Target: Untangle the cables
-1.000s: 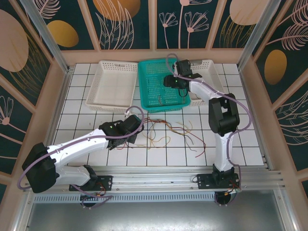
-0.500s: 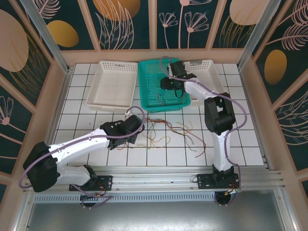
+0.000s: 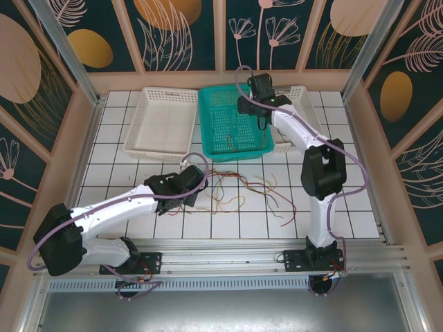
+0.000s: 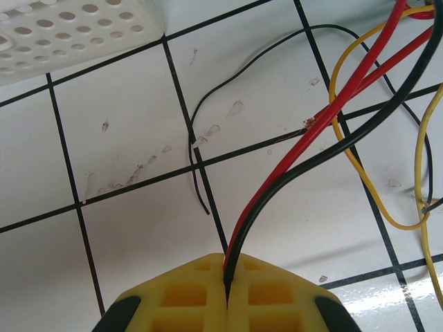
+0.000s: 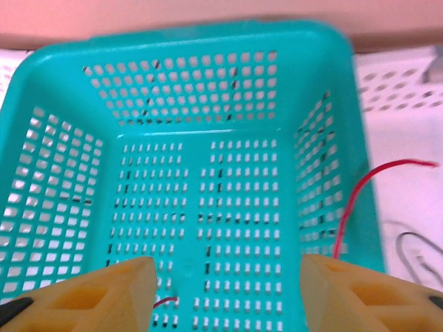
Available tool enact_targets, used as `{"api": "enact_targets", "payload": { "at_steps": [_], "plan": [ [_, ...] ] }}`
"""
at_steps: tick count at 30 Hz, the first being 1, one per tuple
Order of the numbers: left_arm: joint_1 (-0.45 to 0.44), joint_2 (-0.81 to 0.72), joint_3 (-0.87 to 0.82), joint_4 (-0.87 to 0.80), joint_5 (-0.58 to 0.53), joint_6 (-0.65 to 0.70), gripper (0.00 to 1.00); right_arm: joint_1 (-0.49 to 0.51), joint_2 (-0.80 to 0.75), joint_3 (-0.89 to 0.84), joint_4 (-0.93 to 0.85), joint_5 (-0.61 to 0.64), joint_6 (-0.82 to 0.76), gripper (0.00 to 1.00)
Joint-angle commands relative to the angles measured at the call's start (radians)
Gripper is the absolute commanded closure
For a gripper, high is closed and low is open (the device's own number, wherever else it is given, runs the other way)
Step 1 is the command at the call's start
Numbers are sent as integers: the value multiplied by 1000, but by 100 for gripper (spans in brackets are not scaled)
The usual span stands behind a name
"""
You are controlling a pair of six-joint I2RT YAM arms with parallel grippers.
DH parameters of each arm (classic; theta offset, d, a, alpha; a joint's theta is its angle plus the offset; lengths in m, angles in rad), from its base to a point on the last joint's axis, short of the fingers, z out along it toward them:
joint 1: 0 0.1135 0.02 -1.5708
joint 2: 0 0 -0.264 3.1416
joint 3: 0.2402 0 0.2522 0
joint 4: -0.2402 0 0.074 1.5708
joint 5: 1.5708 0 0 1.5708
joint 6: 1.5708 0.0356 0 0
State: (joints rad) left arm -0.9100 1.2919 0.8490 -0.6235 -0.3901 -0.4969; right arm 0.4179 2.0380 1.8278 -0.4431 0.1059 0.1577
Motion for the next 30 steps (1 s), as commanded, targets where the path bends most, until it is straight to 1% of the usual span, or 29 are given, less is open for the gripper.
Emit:
{"api": "enact_targets", "payload": {
  "at_steps": [1, 6, 10, 17, 25, 30],
  "plan": [
    [-4, 6, -8, 10, -6, 15, 100, -7, 35, 20, -142, 100, -12, 43],
    [-5, 4, -7, 9, -5, 16, 100, -4, 38, -31, -171, 116, 16, 43],
    [-6, 4, -7, 8, -5, 16, 100, -3, 33, -84, -151, 83, 24, 43],
    [-5, 3, -7, 8, -7, 15, 100, 15, 77, -106, -144, 62, 22, 43],
    [-4, 7, -8, 8, -7, 15, 100, 28, 151, -69, -164, 44, 37, 43],
    [-5, 3, -7, 8, -6, 15, 100, 56, 197, -39, -180, 60, 32, 43]
  ]
}}
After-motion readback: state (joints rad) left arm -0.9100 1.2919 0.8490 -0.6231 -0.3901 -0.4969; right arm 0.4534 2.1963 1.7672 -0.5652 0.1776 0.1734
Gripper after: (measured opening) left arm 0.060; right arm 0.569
